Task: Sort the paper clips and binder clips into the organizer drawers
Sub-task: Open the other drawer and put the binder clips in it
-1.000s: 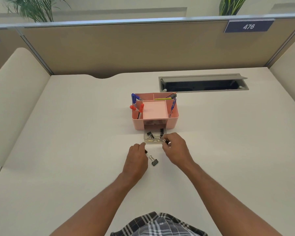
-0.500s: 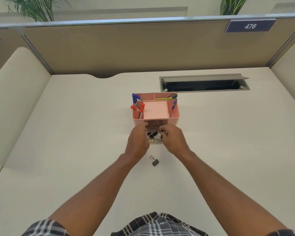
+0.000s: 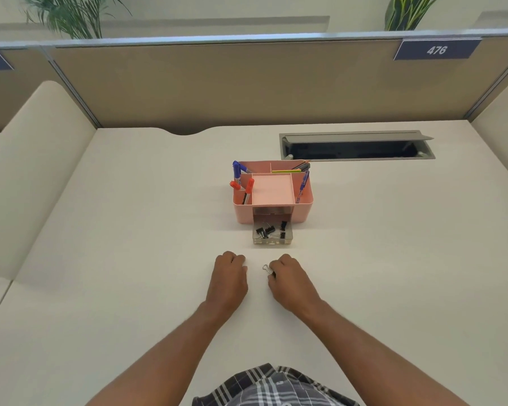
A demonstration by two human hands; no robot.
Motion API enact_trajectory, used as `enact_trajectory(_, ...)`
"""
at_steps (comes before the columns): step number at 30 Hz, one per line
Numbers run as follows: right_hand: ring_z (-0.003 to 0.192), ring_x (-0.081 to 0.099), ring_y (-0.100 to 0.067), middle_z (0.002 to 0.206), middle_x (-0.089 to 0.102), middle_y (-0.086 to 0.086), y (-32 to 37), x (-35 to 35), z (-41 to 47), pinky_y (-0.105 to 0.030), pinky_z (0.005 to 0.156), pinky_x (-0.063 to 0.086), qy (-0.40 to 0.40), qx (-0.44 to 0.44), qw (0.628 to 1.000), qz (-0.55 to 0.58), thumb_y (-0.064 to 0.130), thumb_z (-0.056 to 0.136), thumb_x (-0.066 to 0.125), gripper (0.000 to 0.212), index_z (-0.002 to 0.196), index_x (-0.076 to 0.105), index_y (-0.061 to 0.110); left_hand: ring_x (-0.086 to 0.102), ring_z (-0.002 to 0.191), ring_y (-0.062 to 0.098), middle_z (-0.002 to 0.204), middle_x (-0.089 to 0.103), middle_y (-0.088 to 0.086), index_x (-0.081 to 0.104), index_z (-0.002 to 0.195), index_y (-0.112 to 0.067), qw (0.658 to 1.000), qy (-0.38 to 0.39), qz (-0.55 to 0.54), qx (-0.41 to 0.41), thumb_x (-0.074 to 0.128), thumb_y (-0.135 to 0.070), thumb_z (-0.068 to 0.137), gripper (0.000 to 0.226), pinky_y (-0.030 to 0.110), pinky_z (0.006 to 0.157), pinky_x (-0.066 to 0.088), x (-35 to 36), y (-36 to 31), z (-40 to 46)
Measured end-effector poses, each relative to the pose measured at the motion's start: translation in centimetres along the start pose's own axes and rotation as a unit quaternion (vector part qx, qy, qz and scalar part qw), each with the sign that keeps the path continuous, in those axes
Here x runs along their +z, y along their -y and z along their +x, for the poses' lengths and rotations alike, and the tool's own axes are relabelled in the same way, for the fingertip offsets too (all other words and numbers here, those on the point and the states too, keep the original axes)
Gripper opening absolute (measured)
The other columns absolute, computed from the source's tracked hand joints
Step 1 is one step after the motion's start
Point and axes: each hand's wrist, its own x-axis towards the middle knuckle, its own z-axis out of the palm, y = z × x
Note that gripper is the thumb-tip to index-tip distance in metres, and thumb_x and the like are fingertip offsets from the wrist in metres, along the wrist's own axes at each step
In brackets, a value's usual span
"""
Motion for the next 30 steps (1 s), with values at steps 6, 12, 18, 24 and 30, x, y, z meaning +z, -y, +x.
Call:
enact_trajectory(6,0.094,0.049,-0.031,0.102,0.051,-0.012,-0.8,-0.2,0.1,-0.040,0.074,0.046,0.018,-0.026,0.998,-0.045,0.000,0.083,0.043,0.018,0.092,0.058,0.004,0.056,0.092,0.029,0.100,0.062,0.009,0.065,0.109,-0.006,0.998,-0.045,-0.049,0.023,0.064,-0.004,0.087,0.023,0.034,0.081,0.047,-0.7,-1.1,1.2)
enact_trajectory(12,0.087,0.055,-0.020,0.098,0.056,-0.005,-0.1,-3.7,2.0,-0.029,0.075,0.046,-0.147,0.008,0.986,0.080,0.010,0.089,0.055,0.015,0.101,0.065,0.010,0.054,0.097,0.022,0.105,0.063,0.006,0.062,0.113,-0.009,0.989,-0.057,-0.088,0.101,0.063,-0.001,0.087,0.028,0.028,0.084,0.045,-2.7,-4.3,5.4)
enact_trajectory(18,0.095,0.058,-0.023,0.108,0.057,-0.006,0.0,-6.8,5.6,-0.018,0.073,0.038,-0.130,0.046,0.988,0.065,0.006,0.092,0.053,0.023,0.108,0.069,0.009,0.056,0.099,0.022,0.112,0.064,0.009,0.062,0.115,-0.008,0.986,-0.007,-0.092,0.137,0.064,0.006,0.084,0.033,0.035,0.086,0.054,-3.1,-6.8,8.7)
enact_trajectory(24,0.094,0.061,-0.024,0.112,0.065,-0.005,0.2,-7.8,6.4,-0.027,0.077,0.048,-0.119,0.030,0.987,0.100,-0.001,0.090,0.051,0.027,0.104,0.070,0.013,0.057,0.108,0.017,0.123,0.061,0.003,0.057,0.123,-0.016,0.984,0.004,-0.131,0.124,0.050,-0.001,0.095,0.033,0.024,0.093,0.048,-2.8,-6.4,8.7)
enact_trajectory(30,0.105,0.058,-0.021,0.126,0.059,-0.006,-2.3,-6.6,4.7,-0.027,0.086,0.044,-0.147,0.134,0.958,0.208,-0.001,0.088,0.049,0.044,0.129,0.057,0.013,0.049,0.117,0.022,0.126,0.053,0.003,0.047,0.130,-0.016,0.984,-0.041,-0.170,-0.024,0.062,0.002,0.085,0.052,0.038,0.098,0.047,-1.6,-2.7,6.6)
